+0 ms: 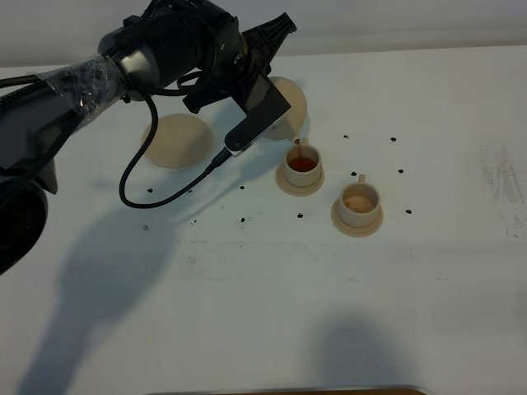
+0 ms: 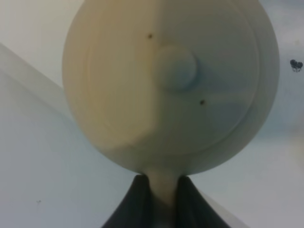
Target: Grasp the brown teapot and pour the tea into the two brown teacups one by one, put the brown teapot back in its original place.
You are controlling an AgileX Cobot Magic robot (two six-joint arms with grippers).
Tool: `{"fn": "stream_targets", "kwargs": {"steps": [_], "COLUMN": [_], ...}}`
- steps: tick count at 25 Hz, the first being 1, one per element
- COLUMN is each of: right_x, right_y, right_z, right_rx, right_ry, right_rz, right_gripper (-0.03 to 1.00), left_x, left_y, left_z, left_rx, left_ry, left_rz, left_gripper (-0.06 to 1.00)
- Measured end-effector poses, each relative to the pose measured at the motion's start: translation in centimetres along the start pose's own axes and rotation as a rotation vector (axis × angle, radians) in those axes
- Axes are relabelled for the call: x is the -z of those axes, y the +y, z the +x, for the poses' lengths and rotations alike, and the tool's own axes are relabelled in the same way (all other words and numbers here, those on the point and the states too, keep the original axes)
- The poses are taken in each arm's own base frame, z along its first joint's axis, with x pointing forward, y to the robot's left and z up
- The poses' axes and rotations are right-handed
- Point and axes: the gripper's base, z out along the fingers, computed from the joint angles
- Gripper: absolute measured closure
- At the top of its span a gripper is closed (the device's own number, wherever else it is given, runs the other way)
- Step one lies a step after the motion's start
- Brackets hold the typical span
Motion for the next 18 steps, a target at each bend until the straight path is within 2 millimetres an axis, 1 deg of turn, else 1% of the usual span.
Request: {"fn": "stream_targets", "kwargs": {"steps": [18], "right_x": [0.00], "right_y": [0.00], "right_z": [0.00], "right_rx": [0.000], "right_ry": [0.000], "right_rz": [0.000], "right_gripper": [0.53], "left_x": [0.02], "left_y": [0.27], "left_z": [-0.06], "left_rx": [-0.014], "left_ry": [0.010], "left_rz": [-0.021], "left_gripper": [0.86]}}
